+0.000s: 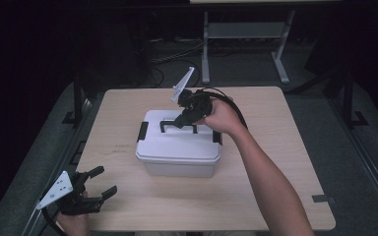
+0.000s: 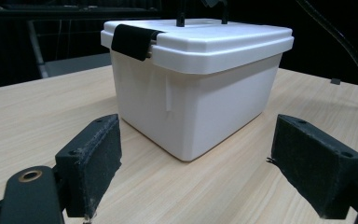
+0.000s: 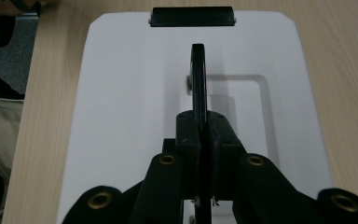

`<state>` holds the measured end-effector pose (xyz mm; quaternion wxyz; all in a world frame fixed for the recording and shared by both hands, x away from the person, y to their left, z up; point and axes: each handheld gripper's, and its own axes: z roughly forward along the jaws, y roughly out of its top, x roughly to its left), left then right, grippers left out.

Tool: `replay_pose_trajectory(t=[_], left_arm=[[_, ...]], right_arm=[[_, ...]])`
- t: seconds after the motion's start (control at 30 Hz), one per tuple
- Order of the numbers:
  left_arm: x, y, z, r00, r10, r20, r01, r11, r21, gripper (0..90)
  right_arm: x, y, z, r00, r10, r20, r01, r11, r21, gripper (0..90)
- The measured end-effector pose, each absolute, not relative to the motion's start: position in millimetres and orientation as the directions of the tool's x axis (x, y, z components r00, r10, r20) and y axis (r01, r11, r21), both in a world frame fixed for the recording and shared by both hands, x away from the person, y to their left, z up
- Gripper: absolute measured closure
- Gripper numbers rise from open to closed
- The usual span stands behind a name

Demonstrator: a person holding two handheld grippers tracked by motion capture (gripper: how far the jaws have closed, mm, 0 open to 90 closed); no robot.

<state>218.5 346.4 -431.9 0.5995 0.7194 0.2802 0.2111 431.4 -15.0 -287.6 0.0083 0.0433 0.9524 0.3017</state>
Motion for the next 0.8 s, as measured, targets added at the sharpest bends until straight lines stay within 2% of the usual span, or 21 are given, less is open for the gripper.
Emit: replay_pose_trajectory(t=[0.53,0.8], left_arm=[[218,344,-431,0.757,0.653,-0.024,0.147,-0.134,0.98,15.7],[218,342,-431,0.762,0.647,-0.027,0.15,-0.136,0.979,15.7]], right_arm=[[425,-17,-290,-0.994,0.108,0.029,0.105,0.802,0.588,81.5],[420,-19,-288,-0.993,0.11,0.044,0.115,0.799,0.59,77.2]])
